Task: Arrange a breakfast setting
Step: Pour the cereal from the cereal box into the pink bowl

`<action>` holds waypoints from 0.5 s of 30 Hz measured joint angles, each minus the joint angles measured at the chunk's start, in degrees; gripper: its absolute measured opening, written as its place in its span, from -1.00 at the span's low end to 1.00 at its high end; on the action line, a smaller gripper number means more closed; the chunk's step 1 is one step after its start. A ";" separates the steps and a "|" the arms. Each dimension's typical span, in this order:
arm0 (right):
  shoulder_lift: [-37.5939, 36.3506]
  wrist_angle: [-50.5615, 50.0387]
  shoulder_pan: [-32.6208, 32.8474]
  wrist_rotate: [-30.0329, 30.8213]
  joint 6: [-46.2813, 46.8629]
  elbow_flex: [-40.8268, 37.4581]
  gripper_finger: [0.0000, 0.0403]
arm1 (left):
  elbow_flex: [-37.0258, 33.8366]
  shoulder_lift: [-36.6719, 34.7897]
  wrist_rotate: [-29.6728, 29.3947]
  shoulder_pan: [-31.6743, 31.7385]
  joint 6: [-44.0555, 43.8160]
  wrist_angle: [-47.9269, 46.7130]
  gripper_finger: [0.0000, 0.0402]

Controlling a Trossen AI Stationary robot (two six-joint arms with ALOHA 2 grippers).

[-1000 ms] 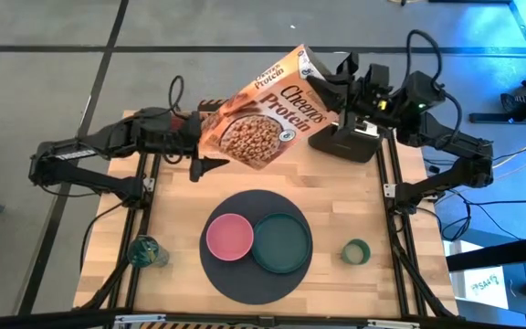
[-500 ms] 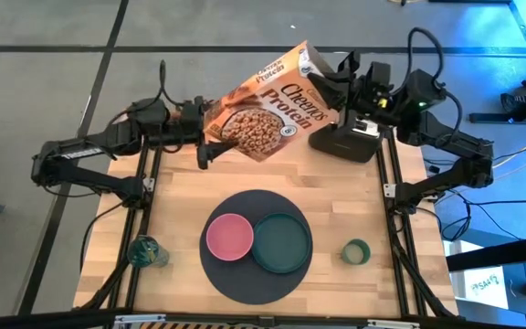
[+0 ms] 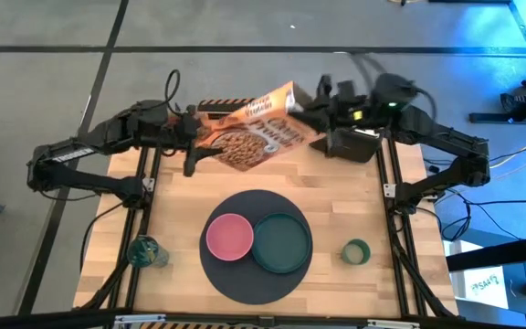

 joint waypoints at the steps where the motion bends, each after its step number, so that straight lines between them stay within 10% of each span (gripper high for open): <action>1: 0.62 -1.53 0.47 -1.12 0.85 -0.02 -1.00 | 0.00 -0.73 1.04 0.54 0.77 -2.44 -0.02; 8: 1.21 -2.69 4.25 -0.89 -1.56 -0.15 -0.71 | -0.02 -5.85 8.00 3.44 6.70 -16.56 -0.02; 15: -4.09 -5.51 4.28 14.26 -2.67 -0.04 -0.22 | -0.02 -11.21 14.55 3.73 12.52 -27.29 -0.03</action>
